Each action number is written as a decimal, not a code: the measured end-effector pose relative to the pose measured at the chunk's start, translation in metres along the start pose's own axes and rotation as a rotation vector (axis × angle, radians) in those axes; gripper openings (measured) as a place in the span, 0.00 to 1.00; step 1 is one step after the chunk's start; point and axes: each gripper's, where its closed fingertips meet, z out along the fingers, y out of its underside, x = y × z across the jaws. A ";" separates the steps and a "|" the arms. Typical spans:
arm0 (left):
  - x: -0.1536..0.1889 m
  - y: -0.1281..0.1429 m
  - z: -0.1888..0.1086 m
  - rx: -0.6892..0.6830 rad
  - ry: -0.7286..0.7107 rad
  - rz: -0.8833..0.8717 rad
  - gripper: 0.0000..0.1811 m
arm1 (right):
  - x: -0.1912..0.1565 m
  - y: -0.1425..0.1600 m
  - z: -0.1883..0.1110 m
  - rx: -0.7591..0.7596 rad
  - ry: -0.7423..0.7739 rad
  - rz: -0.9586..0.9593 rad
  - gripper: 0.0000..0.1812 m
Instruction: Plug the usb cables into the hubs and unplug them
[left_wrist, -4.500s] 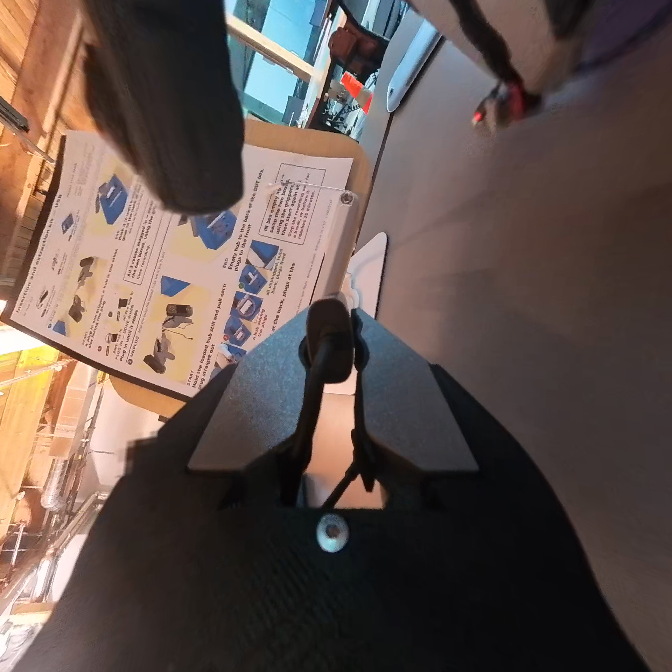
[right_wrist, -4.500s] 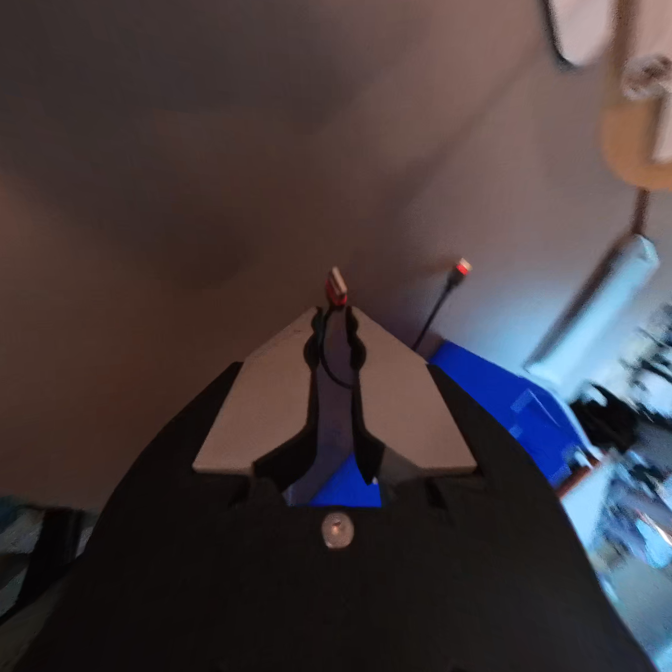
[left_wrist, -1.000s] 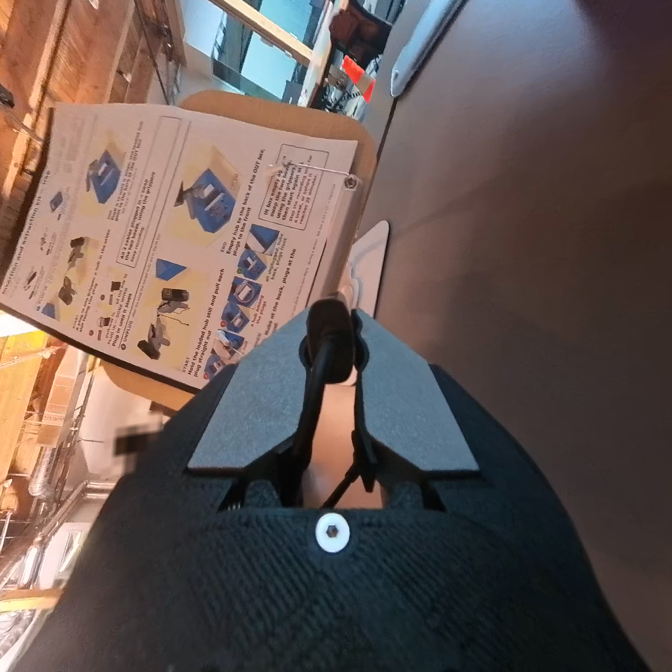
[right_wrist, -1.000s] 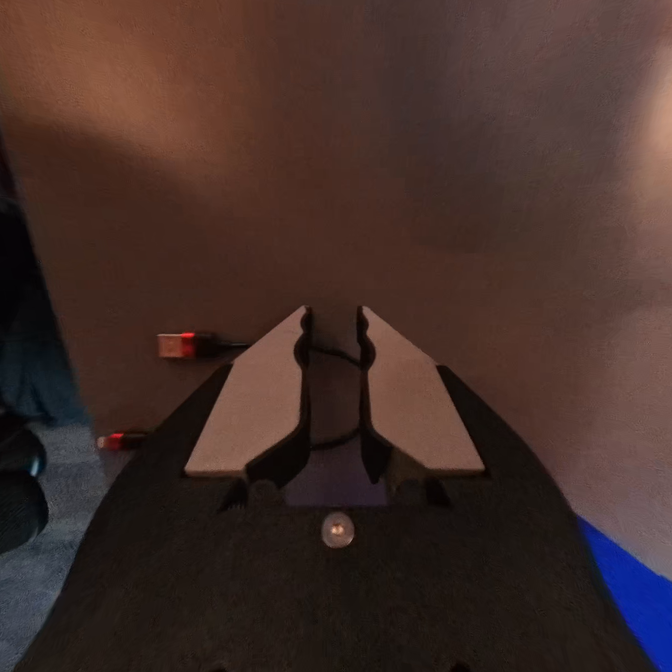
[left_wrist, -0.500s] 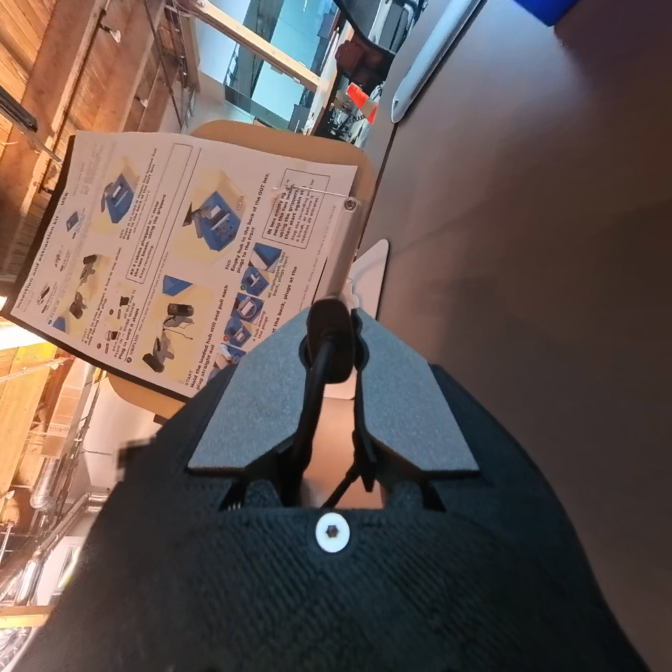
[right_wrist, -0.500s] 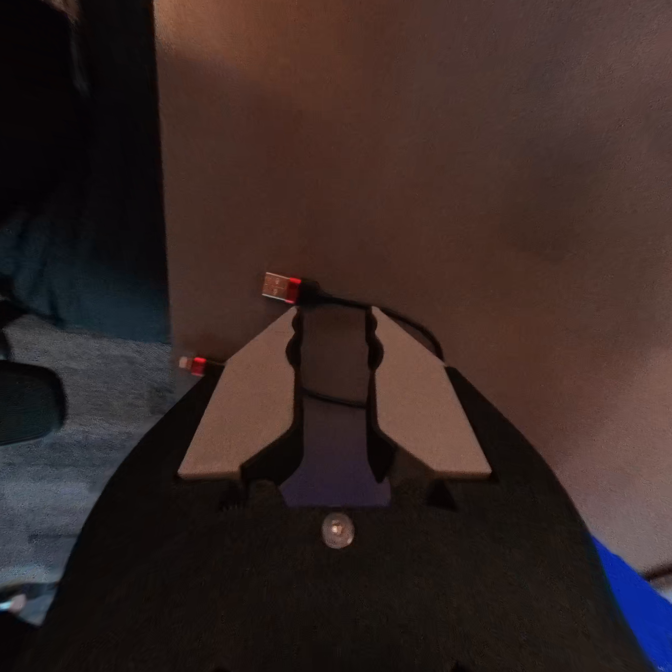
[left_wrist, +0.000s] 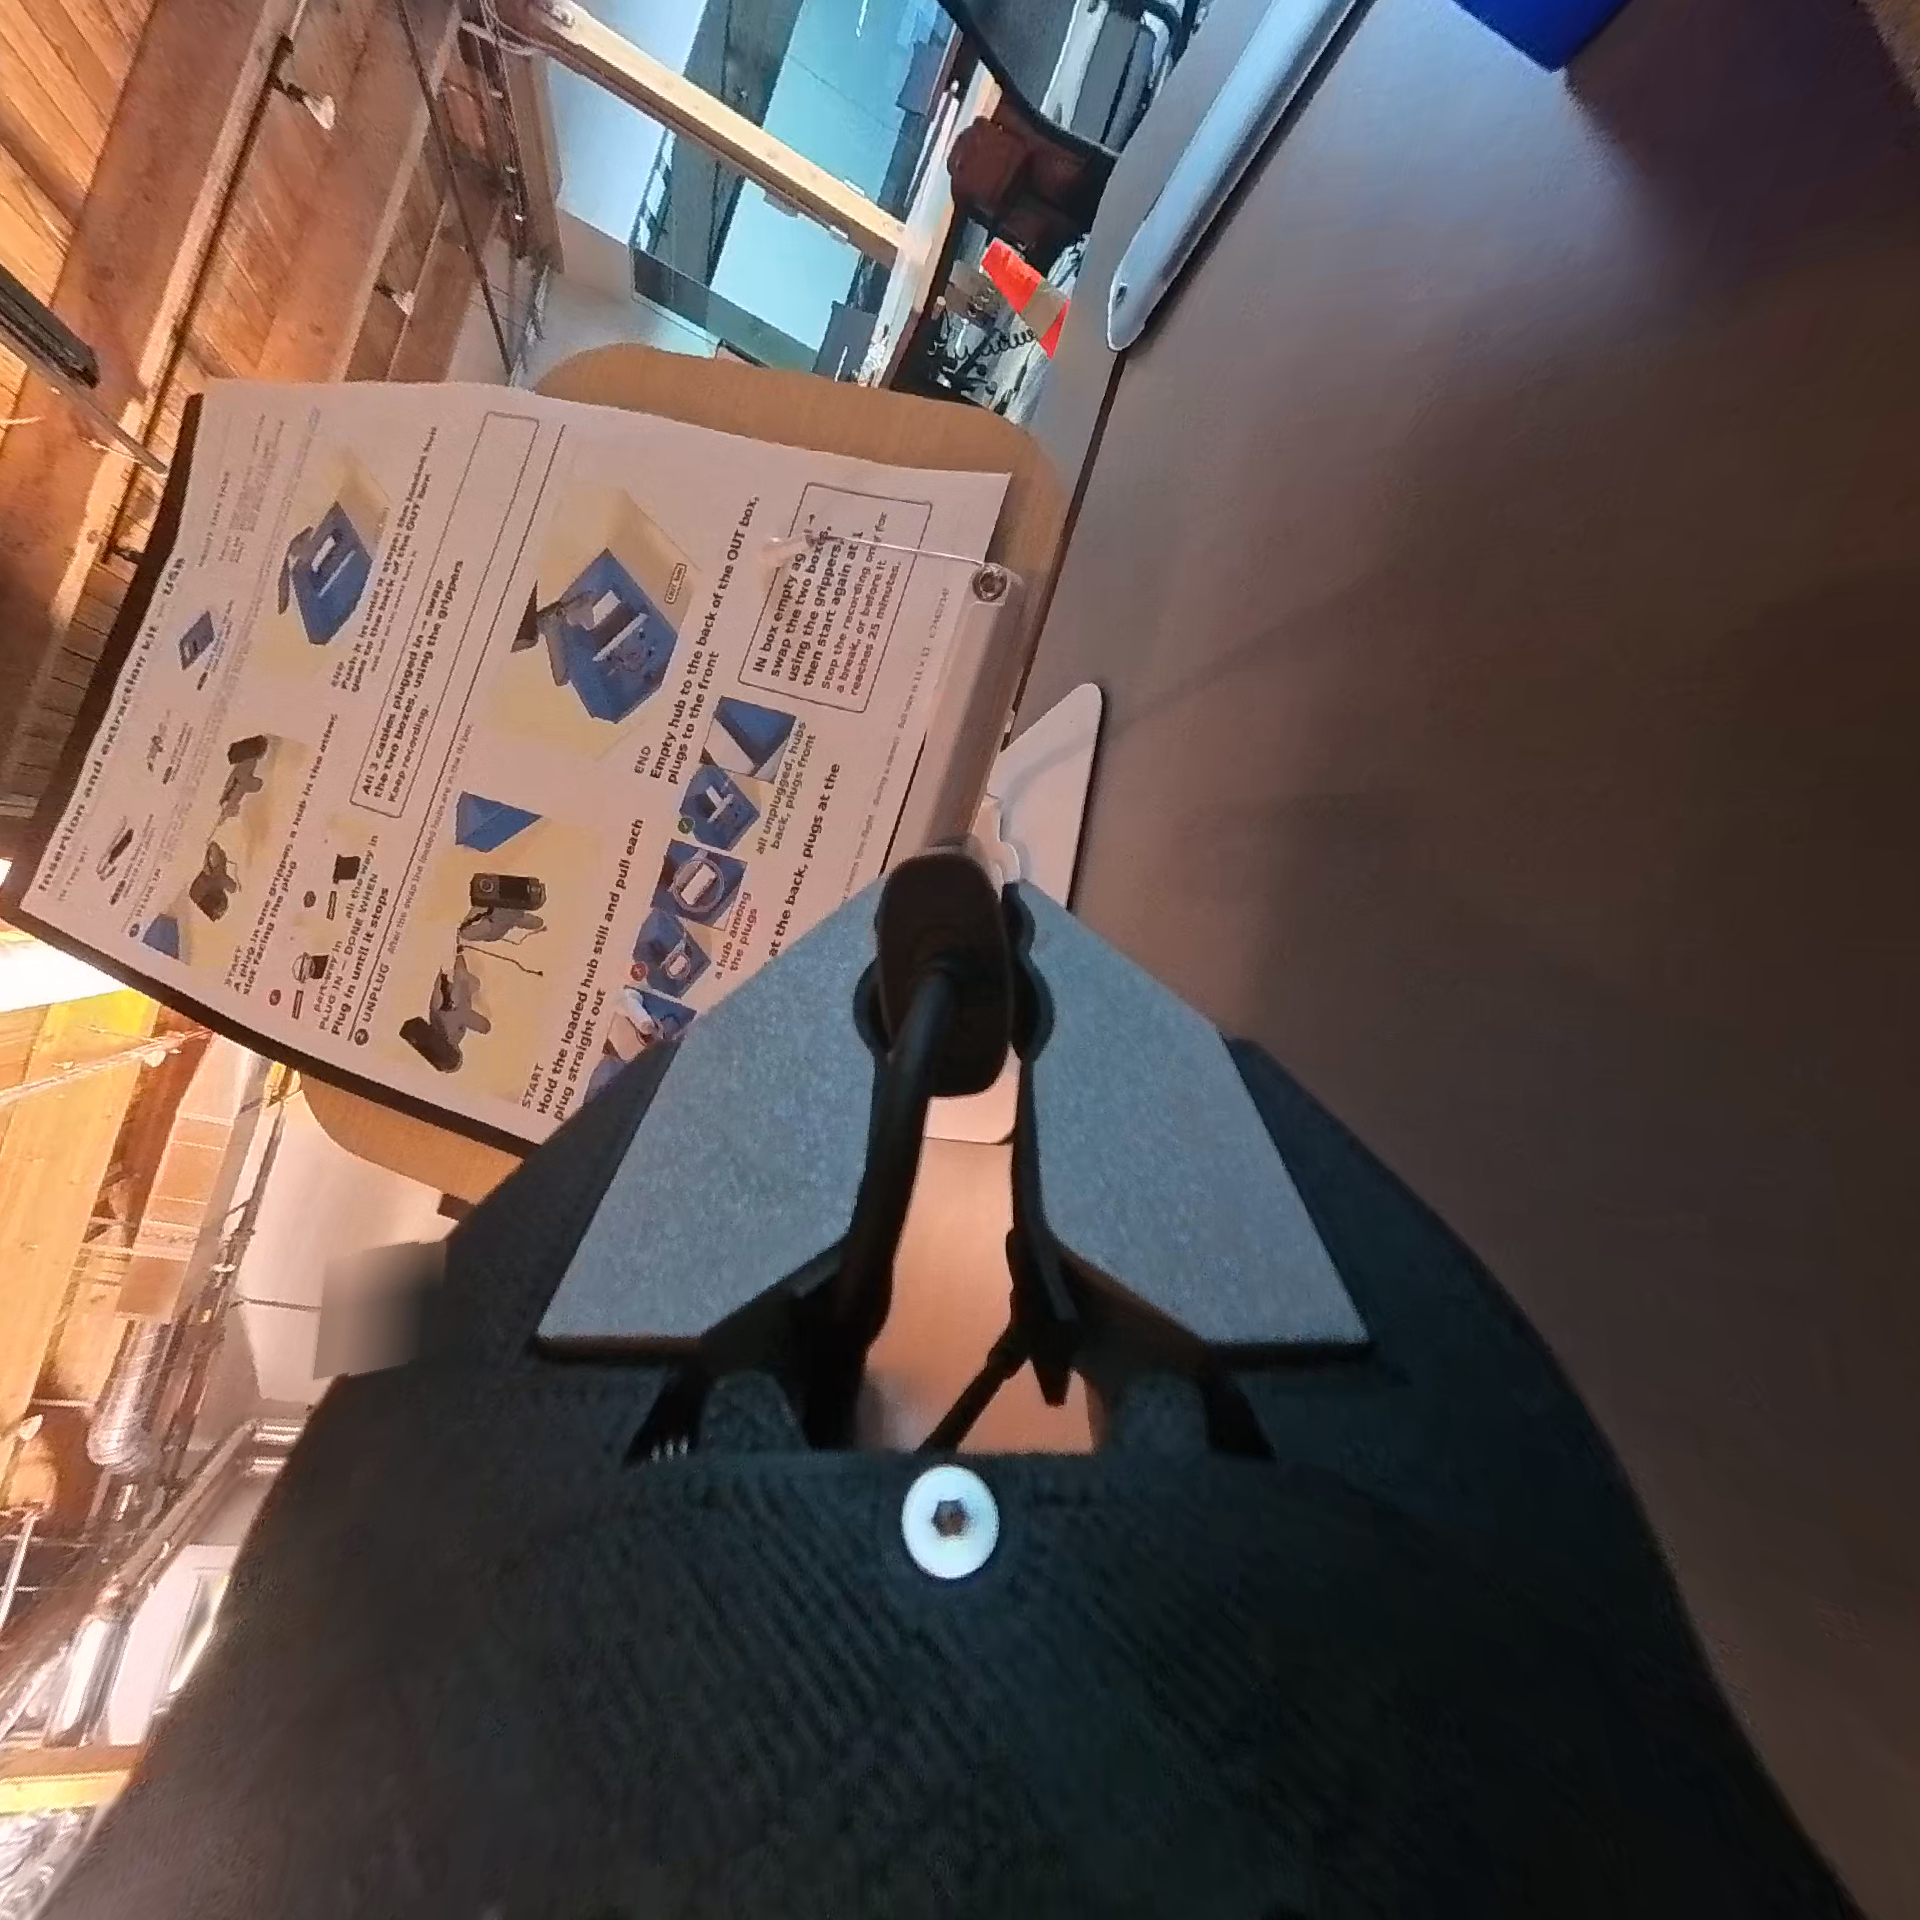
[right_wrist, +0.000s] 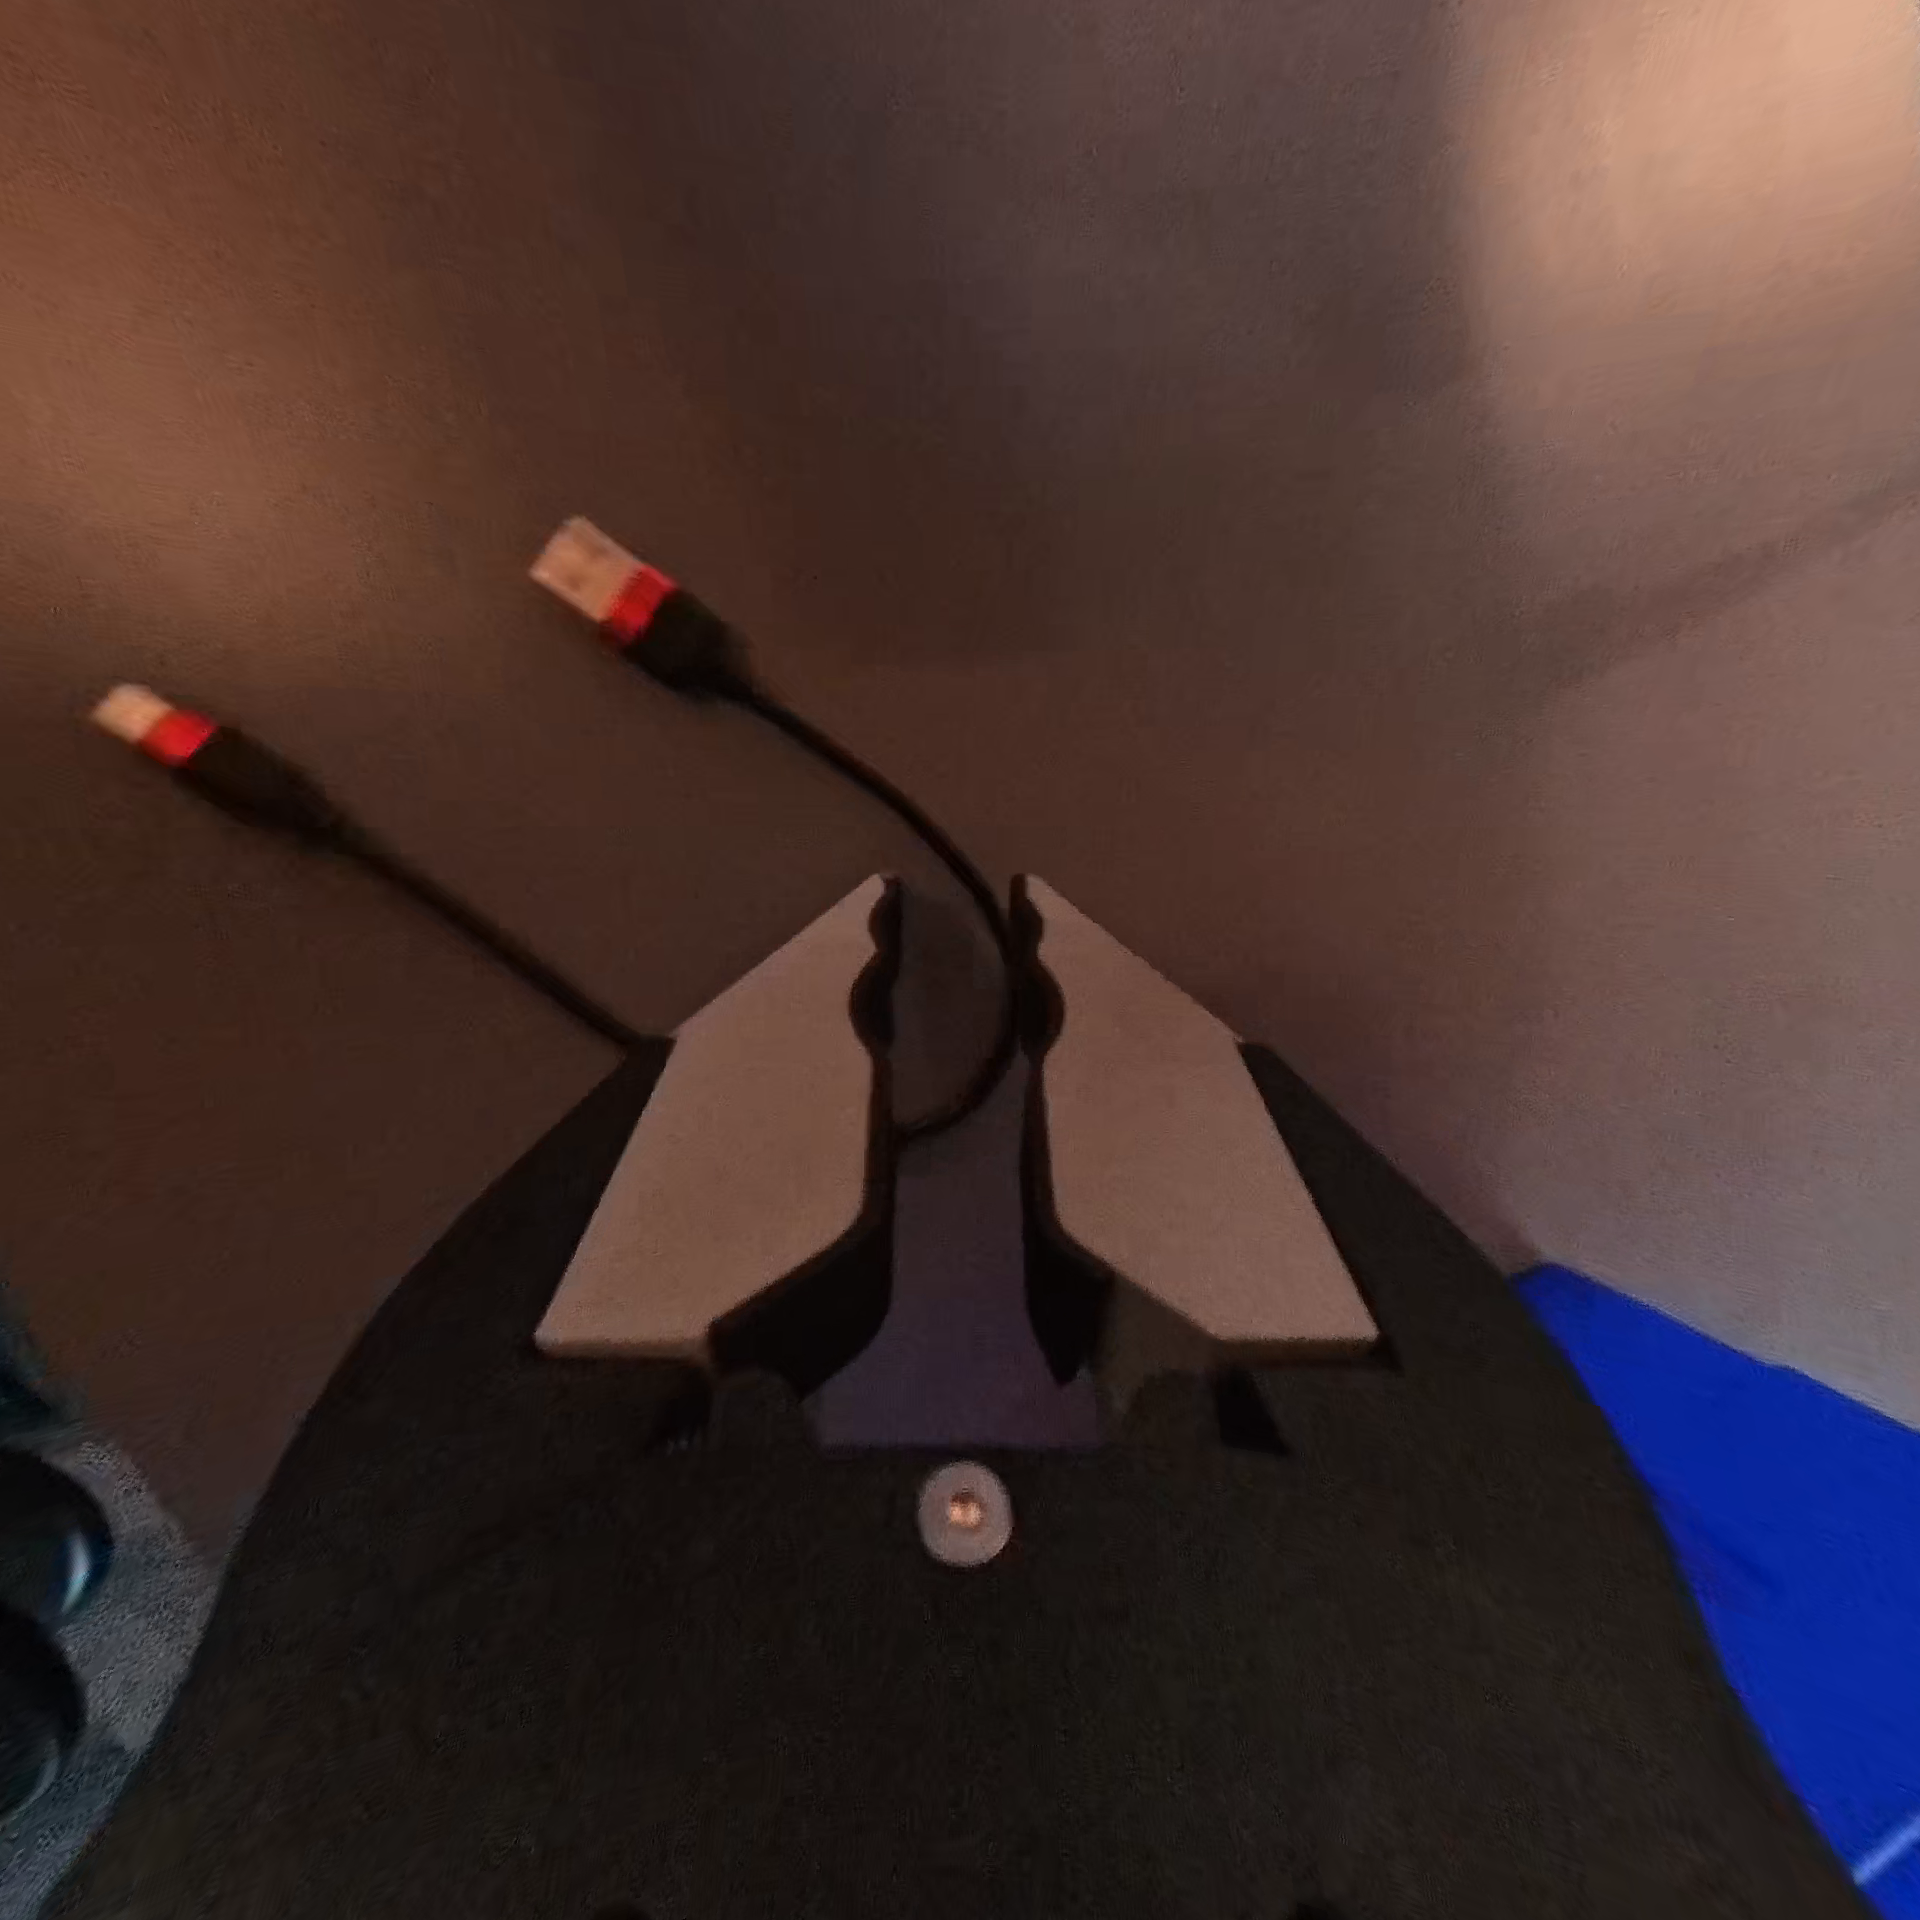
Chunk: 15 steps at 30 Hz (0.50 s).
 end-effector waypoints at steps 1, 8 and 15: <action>0.000 -0.001 0.000 0.003 0.000 0.004 0.08 | -0.005 -0.004 -0.002 0.034 -0.023 -0.010 0.14; 0.017 -0.018 -0.010 0.096 0.052 0.030 0.08 | -0.031 -0.031 0.001 0.175 -0.095 -0.136 0.25; 0.034 -0.015 -0.028 0.098 0.091 0.114 0.08 | -0.041 -0.047 0.011 0.307 -0.230 -0.173 0.20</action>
